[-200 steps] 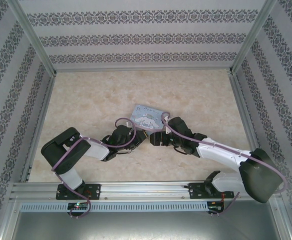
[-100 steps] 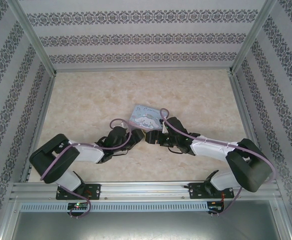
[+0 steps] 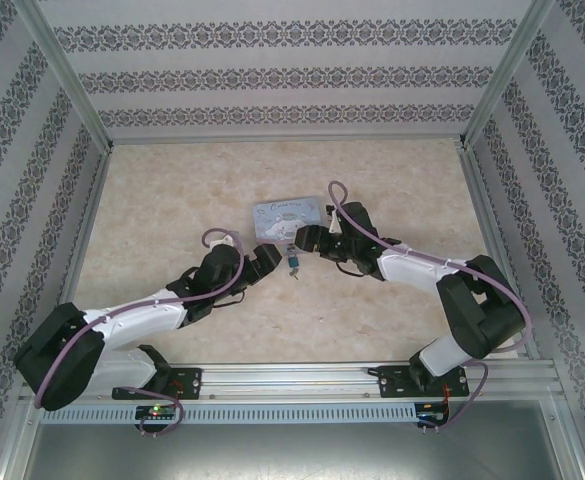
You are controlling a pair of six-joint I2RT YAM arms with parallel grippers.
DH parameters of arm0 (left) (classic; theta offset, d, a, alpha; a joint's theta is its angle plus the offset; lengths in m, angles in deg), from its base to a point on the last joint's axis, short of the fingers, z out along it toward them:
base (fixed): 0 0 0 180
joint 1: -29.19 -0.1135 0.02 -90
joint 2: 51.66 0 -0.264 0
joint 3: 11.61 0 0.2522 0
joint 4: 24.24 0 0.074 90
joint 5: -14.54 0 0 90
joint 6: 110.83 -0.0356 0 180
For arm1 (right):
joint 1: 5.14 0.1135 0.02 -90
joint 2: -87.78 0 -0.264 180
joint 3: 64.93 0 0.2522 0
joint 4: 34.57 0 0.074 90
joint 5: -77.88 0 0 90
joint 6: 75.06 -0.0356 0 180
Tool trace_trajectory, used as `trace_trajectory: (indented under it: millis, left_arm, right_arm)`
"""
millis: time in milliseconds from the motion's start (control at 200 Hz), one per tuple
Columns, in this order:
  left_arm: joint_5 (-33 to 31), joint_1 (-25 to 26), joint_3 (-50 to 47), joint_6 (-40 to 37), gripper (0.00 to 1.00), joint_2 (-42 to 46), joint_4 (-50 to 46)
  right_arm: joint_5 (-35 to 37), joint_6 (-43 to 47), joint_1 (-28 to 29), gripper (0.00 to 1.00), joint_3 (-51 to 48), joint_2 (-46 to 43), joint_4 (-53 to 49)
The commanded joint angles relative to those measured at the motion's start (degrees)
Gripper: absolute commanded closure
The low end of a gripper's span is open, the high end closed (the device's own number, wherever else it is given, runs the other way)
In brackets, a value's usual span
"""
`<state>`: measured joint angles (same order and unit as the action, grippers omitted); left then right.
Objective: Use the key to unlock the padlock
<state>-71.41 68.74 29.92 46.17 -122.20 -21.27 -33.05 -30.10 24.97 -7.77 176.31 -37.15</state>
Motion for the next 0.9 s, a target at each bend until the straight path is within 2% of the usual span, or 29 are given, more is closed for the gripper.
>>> trace_trajectory:
  millis: [0,215,430,899]
  left_arm:
    - [0.1,-2.2,3.0,-3.8,0.01,0.1,-6.3]
    - [5.1,-8.3,8.5,-8.6,0.0,-3.1,-11.1]
    - [9.5,-12.6,13.0,-11.5,0.0,-6.8,-13.6]
    - [13.7,-17.1,14.9,-12.4,0.0,-9.9,-13.0]
  right_arm:
    - [-2.9,2.8,0.2,0.34,-2.5,-1.1,1.5]
    - [-1.6,6.6,1.5,0.47,-7.4,-0.9,3.4]
    - [-0.1,10.1,2.8,0.49,-5.2,3.2,4.2]
    - [0.8,9.4,6.3,0.53,0.4,12.0,5.8]
